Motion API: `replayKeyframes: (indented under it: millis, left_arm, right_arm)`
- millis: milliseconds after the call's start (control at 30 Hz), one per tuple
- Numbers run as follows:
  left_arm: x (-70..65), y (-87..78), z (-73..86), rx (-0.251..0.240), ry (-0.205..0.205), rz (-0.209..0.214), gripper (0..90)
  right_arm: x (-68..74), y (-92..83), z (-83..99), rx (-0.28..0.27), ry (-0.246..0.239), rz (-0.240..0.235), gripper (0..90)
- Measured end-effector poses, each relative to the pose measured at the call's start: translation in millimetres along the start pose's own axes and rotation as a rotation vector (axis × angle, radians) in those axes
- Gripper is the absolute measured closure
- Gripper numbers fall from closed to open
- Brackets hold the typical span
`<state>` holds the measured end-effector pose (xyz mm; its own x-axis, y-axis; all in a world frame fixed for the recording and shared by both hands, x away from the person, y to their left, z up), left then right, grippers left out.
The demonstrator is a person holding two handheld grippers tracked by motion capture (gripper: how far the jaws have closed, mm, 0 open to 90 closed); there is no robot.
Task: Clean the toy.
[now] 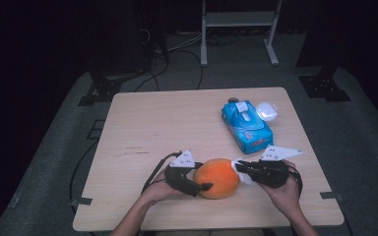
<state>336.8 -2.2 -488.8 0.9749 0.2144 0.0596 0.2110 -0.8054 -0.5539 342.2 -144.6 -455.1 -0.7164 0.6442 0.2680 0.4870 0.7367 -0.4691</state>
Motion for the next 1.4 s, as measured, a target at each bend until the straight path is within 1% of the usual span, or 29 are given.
replayKeyframes:
  millis: [67,133,200,233,267,300,333,367,400,467,500,567,633,667,700,733,767,800,833,867,933,967,1033,1133,1233,1267,1300,1333,1400]
  left_arm:
    - [-2.5,0.2,-1.1,0.002,0.012,0.003,21.6]
    - [-4.4,0.5,-1.6,0.007,0.028,0.004,21.5]
    - [-4.3,-0.1,-1.5,0.008,0.029,0.009,21.5]
    - [-4.2,-1.0,-1.6,0.002,0.028,0.017,21.5]
    - [-4.6,-2.3,-1.8,-0.006,0.027,0.029,21.6]
    - [-6.6,-4.1,-2.4,-0.016,0.018,0.055,21.8]
    - [-9.9,-6.3,-4.2,-0.035,0.011,0.094,21.9]
    - [-11.7,-8.1,-6.2,-0.050,0.011,0.109,21.7]
    - [-11.0,-7.6,-7.3,-0.050,0.013,0.088,21.5]
    - [-10.2,-3.7,-6.6,-0.023,0.035,0.051,21.6]
    - [-10.7,-0.3,-5.7,-0.003,0.053,0.033,22.0]
    - [-13.2,2.2,-6.3,0.002,0.070,0.032,22.0]
    - [-14.4,1.9,-6.5,0.006,0.078,0.038,22.0]
    - [-14.3,0.8,-5.9,0.008,0.079,0.042,22.0]
    - [-13.7,-0.3,-5.8,0.003,0.072,0.043,22.0]
    - [-12.3,-1.7,-6.1,-0.006,0.063,0.045,22.0]
    - [-9.6,-2.7,-7.4,-0.020,0.048,0.040,21.4]
    - [-5.5,-3.0,-9.3,-0.032,0.021,0.024,19.8]
    - [-1.8,-2.1,-9.9,-0.031,-0.006,0.010,16.7]
    - [-0.6,0.0,-9.3,-0.028,-0.023,0.013,12.5]
    - [-3.1,4.6,-7.1,-0.026,-0.026,0.033,11.3]
    - [-4.9,5.8,-6.5,-0.027,-0.020,0.039,12.7]
    - [-7.8,5.2,-6.7,-0.022,0.006,0.041,15.5]
    - [-12.5,3.6,-9.8,-0.030,0.050,0.039,20.1]
    - [-16.3,5.3,-12.2,-0.026,0.080,0.034,21.8]
    - [-16.9,5.9,-12.8,-0.025,0.084,0.032,22.0]
    - [-16.9,5.9,-12.8,-0.025,0.084,0.032,22.1]
    - [-18.5,8.4,-11.8,-0.013,0.092,0.030,22.3]
    - [-21.9,10.7,-9.1,-0.003,0.100,0.042,22.3]
  right_arm:
    - [4.7,0.0,-3.8,-0.012,-0.009,-0.007,82.4]
    - [11.7,0.4,-7.3,-0.023,-0.011,-0.031,82.4]
    - [13.5,2.0,-7.4,-0.013,-0.030,-0.024,82.4]
    - [12.1,2.0,-6.9,-0.010,-0.027,-0.026,82.4]
    - [9.0,1.8,-6.3,-0.011,-0.019,-0.023,82.4]
    - [5.1,0.9,-5.3,-0.010,-0.013,-0.016,82.4]
    - [1.2,-0.2,-4.0,-0.009,0.000,-0.008,82.4]
    - [-1.9,-1.4,-2.6,-0.007,0.011,-0.004,82.4]
    - [-3.8,-2.3,-1.5,-0.006,0.020,-0.004,82.4]
    - [-3.8,-3.4,-1.1,-0.008,0.040,-0.021,82.4]
    - [-2.7,-3.3,-1.7,-0.009,0.044,-0.027,82.4]
    - [5.3,-1.2,-4.8,-0.009,0.023,-0.037,82.5]
    - [16.8,1.0,-7.7,-0.011,0.001,-0.070,82.3]
    - [20.1,1.9,-8.2,-0.009,-0.012,-0.073,82.3]
    - [22.7,2.9,-8.4,-0.002,-0.034,-0.065,82.4]
    - [22.4,3.0,-8.3,0.000,-0.038,-0.062,82.4]
    - [20.6,2.6,-7.8,0.002,-0.029,-0.068,82.5]
    - [18.2,2.1,-6.8,0.003,-0.018,-0.071,82.5]
    - [16.4,1.4,-5.6,0.007,-0.008,-0.079,82.5]
    - [16.1,0.7,-4.9,0.007,0.004,-0.091,82.5]
    - [17.0,0.1,-4.1,0.009,0.007,-0.099,82.4]
    - [16.8,0.4,-4.1,0.009,0.002,-0.096,82.4]
    - [13.3,0.4,-4.1,0.005,0.006,-0.086,82.4]
    - [0.5,-1.9,-3.3,-0.002,0.042,-0.061,82.3]
    - [-12.0,-6.3,-1.8,-0.002,0.069,-0.025,82.3]
    - [-14.5,-7.4,-1.1,0.001,0.073,-0.020,82.3]
    - [-14.5,-7.4,-1.1,0.001,0.073,-0.020,82.3]
    - [-14.0,-7.9,-0.8,0.002,0.089,-0.029,82.4]
    - [-7.7,-6.3,-2.2,0.001,0.080,-0.042,82.4]
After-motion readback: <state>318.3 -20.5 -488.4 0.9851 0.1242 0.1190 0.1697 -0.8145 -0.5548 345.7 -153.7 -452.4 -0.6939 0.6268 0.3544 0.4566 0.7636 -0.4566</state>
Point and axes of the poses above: each handheld gripper's, and its own axes: y roughly forward along the jaws, z roughly out of its underside, x roughly to its left, the point moved 10 cm from there along y, roughly forward along the jaws, and after that the axes turned 9 degrees about y, right-handed, at the moved point
